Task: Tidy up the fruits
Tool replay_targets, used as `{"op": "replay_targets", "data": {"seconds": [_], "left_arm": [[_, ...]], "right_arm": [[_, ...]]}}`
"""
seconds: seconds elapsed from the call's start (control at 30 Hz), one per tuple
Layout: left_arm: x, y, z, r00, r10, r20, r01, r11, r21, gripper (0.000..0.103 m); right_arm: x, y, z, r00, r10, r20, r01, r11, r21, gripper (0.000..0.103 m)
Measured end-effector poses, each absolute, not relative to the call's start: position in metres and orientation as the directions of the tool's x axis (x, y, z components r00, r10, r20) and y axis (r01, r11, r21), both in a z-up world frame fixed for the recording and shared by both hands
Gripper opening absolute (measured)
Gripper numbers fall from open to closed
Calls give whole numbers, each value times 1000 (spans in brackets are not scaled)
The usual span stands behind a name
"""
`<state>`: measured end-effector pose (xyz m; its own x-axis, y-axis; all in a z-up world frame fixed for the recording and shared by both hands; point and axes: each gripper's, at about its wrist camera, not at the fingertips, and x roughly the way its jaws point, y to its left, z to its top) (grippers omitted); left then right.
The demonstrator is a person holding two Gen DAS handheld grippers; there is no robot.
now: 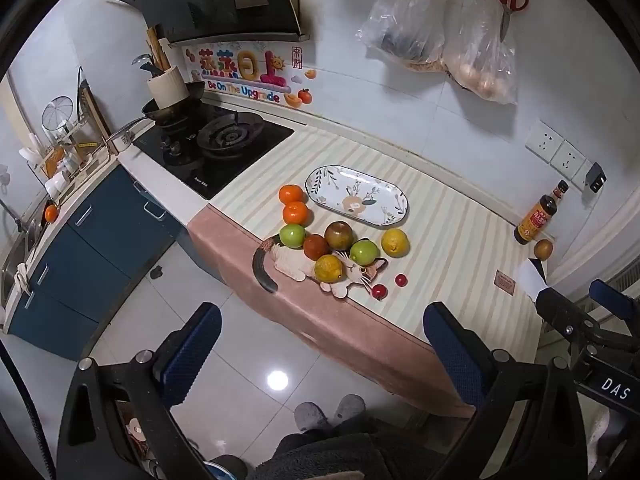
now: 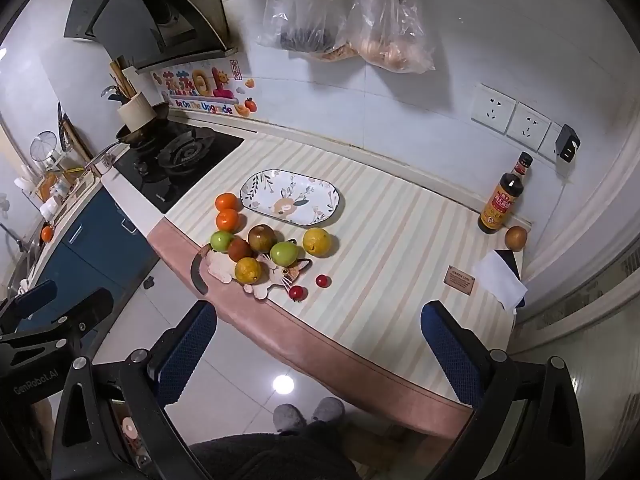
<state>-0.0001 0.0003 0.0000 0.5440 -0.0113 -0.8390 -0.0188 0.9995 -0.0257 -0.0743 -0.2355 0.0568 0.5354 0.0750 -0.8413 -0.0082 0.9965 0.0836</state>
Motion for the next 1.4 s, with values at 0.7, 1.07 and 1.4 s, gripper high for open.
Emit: {"op": "replay_targets", "data": {"seconds": [0.7,1.07,1.4], "left_arm": [[0,0,-6,532,-4,-847,-23,1000,-19,103],[1,-1,-7,530,-3,-848,-19,1000,-15,103],[9,1,-6,531,-3,-847,-19,1000,-16,103]], "right_arm": [[-68,-233,52,515,75,-854,-13,997,80,103],[-64,-235,50,515,76,-854,-10,997,83,103],[-62,-238,52,516,77,-853,-10,996,84,103]]}}
